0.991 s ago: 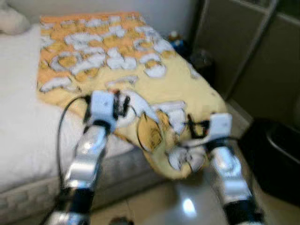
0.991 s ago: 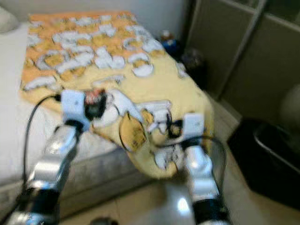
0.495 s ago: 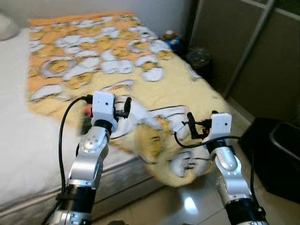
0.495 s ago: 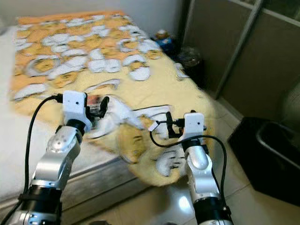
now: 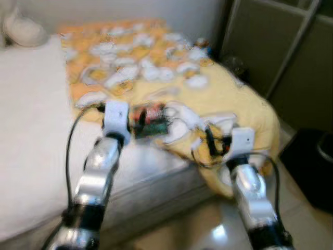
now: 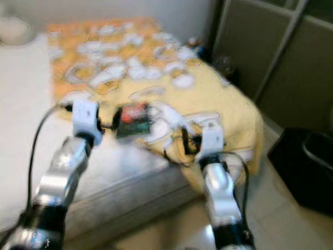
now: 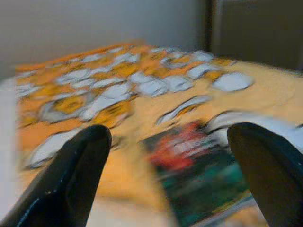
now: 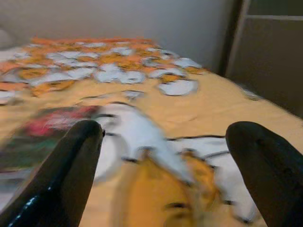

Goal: Clean up the room

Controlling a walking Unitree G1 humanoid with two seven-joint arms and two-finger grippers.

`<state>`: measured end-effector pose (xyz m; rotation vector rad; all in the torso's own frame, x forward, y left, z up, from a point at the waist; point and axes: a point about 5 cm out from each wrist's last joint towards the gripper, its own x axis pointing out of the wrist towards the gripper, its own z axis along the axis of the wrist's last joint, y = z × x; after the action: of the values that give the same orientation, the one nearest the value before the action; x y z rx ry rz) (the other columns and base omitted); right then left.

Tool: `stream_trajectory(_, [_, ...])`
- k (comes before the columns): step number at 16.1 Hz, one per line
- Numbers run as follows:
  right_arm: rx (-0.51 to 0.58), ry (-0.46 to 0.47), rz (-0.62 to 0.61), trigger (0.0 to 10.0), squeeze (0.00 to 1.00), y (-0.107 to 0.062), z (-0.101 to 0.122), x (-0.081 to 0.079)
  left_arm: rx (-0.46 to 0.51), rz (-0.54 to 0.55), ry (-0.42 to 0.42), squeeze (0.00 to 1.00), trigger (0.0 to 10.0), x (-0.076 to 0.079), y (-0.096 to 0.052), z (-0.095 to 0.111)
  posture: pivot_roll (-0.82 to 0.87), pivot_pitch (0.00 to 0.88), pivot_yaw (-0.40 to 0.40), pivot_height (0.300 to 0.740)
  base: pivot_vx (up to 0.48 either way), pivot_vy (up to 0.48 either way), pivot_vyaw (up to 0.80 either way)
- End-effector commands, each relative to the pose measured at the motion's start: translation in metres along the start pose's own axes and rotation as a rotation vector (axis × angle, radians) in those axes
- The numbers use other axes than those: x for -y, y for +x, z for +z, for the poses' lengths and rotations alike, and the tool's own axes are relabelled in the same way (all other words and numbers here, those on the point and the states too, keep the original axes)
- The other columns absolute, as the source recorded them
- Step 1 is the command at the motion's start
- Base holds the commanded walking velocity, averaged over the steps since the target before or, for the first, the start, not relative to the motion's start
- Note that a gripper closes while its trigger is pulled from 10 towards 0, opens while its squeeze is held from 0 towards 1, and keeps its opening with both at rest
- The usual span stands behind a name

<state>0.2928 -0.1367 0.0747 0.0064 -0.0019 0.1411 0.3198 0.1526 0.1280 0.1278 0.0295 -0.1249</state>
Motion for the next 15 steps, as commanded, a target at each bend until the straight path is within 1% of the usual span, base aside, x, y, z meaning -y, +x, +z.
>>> stream_trajectory(1, [0.017, -0.006, 0.003, 10.0, 0.00, 0.0015, 0.0044, 0.0013, 0.005, -0.011, 0.005, 0.00, 10.0, 0.0010, 0.0022, 0.0027, 0.02, 0.000, 0.009, 0.740, 0.000, 0.000, 0.00])
stream_trajectory(2, [0.017, -0.006, 0.003, 10.0, 0.00, 0.0011, 0.0044, 0.0018, 0.022, -0.018, 0.010, 0.00, 10.0, 0.0016, 0.0020, 0.0046, 0.02, 0.000, 0.009, 0.740, 0.000, 0.000, 0.00])
stream_trajectory(5, [0.009, -0.008, 0.003, 10.0, 0.00, -0.0018, 0.0024, 0.0041, 0.027, -0.005, 0.009, 0.00, 10.0, 0.0014, 0.0018, 0.0049, 0.01, 0.000, 0.009, 0.740, 0.456, 0.000, 0.00])
stream_trajectory(10, [0.004, -0.010, 0.004, 10.0, 0.00, -0.0032, 0.0015, 0.0041, 0.035, -0.024, 0.024, 0.00, 10.0, 0.0031, 0.0034, 0.0066, 0.01, 0.000, 0.012, 0.740, 0.457, 0.000, 0.00])
stream_trajectory(14, [-0.002, -0.009, 0.001, 10.0, 0.00, -0.0052, 0.0000, 0.0049, 0.035, -0.032, 0.014, 0.00, 10.0, 0.0040, 0.0042, 0.0068, 0.00, 0.000, 0.015, 0.740, 0.416, 0.000, 0.00])
stream_trajectory(15, [-0.005, -0.008, 0.004, 10.0, 0.00, -0.0061, 0.0000, 0.0055, 0.037, -0.025, -0.012, 0.00, 10.0, 0.0041, 0.0053, 0.0071, 0.00, 0.000, 0.017, 0.740, 0.371, 0.000, 0.00])
